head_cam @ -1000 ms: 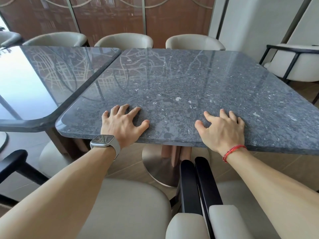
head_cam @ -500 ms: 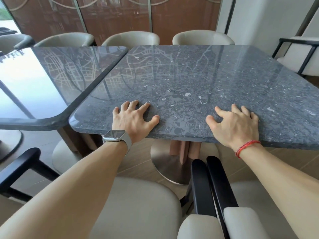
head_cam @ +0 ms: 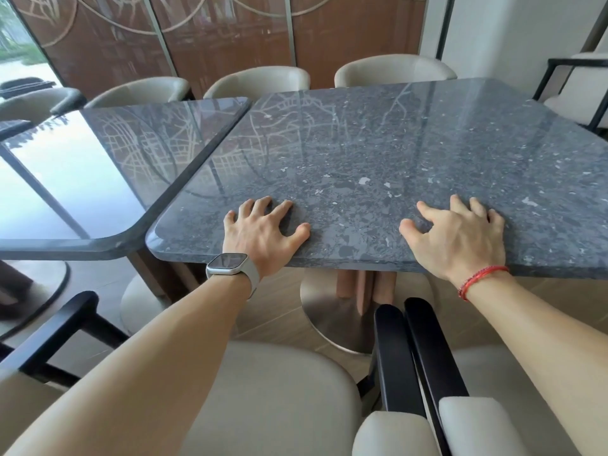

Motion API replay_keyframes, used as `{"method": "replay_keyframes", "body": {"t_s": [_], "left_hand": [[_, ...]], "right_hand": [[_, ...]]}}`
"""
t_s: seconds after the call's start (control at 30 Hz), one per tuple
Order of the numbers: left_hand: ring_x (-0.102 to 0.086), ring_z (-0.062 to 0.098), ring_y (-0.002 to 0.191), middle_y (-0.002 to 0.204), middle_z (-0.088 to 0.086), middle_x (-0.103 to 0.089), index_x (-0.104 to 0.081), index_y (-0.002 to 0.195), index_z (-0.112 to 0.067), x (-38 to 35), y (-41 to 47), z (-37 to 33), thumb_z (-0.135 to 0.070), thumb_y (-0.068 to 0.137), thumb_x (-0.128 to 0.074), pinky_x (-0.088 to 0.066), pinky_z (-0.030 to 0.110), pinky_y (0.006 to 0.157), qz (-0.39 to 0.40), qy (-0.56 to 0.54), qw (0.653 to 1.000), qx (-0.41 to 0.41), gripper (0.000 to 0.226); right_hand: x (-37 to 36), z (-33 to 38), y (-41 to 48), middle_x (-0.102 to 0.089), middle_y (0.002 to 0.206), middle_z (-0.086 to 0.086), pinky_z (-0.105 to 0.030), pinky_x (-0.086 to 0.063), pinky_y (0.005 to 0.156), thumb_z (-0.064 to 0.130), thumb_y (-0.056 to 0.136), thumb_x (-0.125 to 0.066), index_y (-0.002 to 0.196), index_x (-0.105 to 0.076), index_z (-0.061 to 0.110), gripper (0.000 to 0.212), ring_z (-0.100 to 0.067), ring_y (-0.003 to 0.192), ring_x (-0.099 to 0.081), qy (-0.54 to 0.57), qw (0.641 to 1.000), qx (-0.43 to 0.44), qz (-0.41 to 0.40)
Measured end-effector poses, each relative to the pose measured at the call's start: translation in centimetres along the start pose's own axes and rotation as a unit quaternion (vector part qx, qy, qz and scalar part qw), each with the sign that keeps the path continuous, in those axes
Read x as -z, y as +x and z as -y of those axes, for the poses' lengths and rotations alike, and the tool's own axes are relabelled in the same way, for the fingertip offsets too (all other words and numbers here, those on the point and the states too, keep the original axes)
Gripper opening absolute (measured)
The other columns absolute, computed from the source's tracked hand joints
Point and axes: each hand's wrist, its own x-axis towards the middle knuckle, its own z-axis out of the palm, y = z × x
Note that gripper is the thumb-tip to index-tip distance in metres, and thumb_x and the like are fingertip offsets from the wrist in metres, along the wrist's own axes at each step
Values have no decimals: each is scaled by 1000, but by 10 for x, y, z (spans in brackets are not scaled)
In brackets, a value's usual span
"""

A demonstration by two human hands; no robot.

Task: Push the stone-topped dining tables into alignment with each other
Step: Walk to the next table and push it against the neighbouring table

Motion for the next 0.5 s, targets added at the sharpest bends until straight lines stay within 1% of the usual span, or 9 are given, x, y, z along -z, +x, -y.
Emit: {"method": "replay_keyframes", "body": {"t_s": [0.17, 0.27, 0.5], "left_hand": [[-31, 25, 147, 156, -4, -44, -46, 147, -44, 0, 2, 2, -82, 81, -17, -21, 54, 121, -4, 0, 1000, -5, 82], [-30, 24, 148, 157, -4, -43, -46, 147, -45, -2, 2, 2, -83, 81, -17, -21, 53, 121, -9, -2, 1000, -1, 82], [-31, 25, 147, 155, -3, -44, -45, 147, -44, -5, 1, 3, -82, 83, -18, -21, 55, 119, -8, 3, 1000, -8, 79]], "right_hand": [[-3, 0, 2, -45, 154, -15, -57, -18, 118, 67, 90, -37, 140, -57, 40, 60, -38, 144, -32, -5, 1000, 0, -2], [-3, -2, 3, -46, 152, -15, -57, -19, 118, 68, 87, -31, 139, -58, 40, 65, -38, 143, -33, -2, 1000, 3, -7], [-7, -3, 2, -44, 155, -13, -56, -18, 119, 69, 83, -26, 140, -56, 41, 70, -36, 145, -30, -3, 1000, 4, -17]]}}
